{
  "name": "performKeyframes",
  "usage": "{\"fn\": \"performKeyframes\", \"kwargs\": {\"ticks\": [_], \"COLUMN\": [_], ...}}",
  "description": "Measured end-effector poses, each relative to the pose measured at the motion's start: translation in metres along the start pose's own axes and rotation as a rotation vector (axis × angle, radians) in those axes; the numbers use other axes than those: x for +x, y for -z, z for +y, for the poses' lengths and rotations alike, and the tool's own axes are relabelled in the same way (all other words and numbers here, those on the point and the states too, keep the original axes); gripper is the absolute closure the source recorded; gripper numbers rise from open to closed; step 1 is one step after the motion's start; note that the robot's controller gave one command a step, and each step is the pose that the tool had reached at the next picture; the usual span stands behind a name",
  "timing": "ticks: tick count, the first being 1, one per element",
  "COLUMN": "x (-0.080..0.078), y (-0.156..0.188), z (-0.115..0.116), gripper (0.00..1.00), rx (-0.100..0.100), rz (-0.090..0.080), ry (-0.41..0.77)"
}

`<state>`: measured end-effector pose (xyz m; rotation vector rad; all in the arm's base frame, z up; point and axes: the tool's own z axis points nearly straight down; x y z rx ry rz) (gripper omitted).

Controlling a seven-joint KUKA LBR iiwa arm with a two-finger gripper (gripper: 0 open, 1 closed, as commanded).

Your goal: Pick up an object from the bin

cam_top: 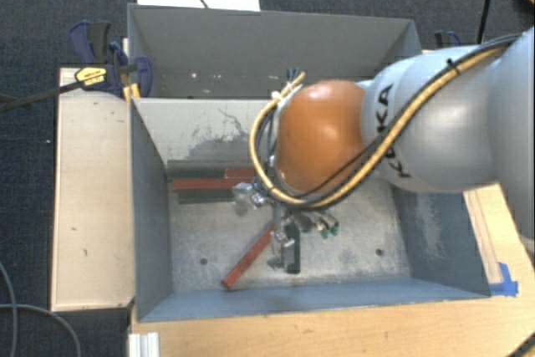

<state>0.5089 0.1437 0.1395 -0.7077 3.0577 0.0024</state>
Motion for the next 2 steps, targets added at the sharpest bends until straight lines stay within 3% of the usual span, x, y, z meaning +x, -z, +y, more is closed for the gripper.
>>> {"fn": "performKeyframes", "kwargs": {"ticks": [1,2], "x": [-0.005,0.000], "y": [-0.055,-0.069], "z": [0.010,-0.008], "gripper": [0.00,1.00], "rx": [0.002,0.000], "rz": [-0.002,0.001], "ry": [0.205,0.277]}}
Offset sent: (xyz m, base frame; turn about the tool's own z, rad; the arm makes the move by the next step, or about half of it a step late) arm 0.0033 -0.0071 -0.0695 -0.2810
